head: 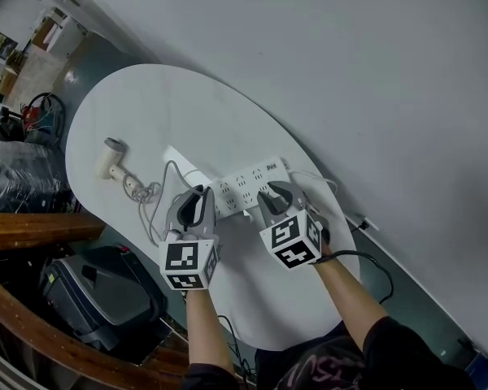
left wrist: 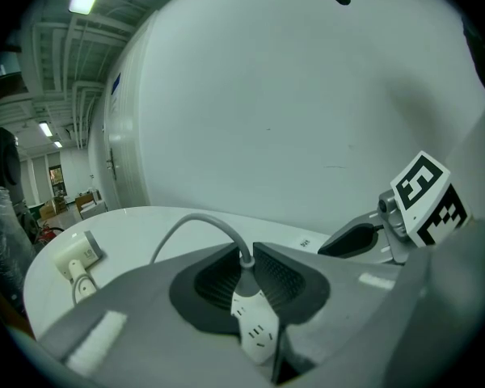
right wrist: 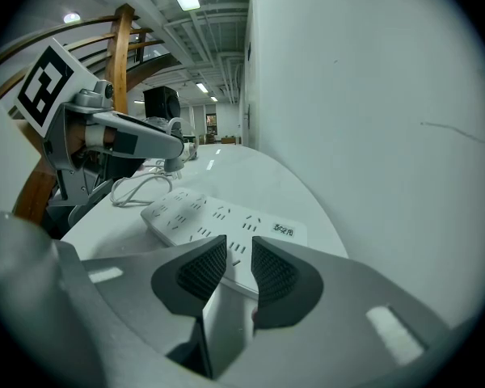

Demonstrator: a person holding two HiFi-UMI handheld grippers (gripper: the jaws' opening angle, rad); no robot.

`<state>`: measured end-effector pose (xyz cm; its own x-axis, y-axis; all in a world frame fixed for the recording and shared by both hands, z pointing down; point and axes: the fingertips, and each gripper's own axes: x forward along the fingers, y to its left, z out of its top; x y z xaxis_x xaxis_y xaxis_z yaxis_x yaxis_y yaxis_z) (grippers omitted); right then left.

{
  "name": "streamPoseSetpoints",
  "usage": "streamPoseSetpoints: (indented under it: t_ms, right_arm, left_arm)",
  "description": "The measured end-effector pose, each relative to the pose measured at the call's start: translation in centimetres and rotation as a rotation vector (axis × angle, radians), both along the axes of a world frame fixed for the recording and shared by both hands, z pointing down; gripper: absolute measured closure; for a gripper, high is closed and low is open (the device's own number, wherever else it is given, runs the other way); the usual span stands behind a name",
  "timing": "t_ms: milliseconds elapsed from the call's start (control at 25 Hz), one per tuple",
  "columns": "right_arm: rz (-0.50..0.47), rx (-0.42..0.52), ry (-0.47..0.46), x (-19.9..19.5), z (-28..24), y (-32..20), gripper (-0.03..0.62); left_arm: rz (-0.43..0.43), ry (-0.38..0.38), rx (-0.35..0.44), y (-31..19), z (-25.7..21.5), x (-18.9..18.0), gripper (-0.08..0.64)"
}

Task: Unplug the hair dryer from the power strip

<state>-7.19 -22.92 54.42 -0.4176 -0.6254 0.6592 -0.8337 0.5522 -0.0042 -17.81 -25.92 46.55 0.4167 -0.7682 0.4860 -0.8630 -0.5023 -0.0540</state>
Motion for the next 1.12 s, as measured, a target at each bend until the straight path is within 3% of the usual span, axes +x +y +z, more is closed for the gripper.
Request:
streamPoseSetpoints:
  t_ms: [680, 1120]
  right_arm:
    - [-0.002, -0.001, -0.017, 0.2, -0.1, -0.2, 0.485]
    - [0.020, 0.017, -0.041, 0.5, -1.1, -0.3, 0.540]
  left_arm:
    - [-0.015, -0.002, 0.008, 1.0, 0.2, -0.6, 0.506]
    - [-0.033, -0.001, 0.009, 1.3, 0.2, -1.2, 0.506]
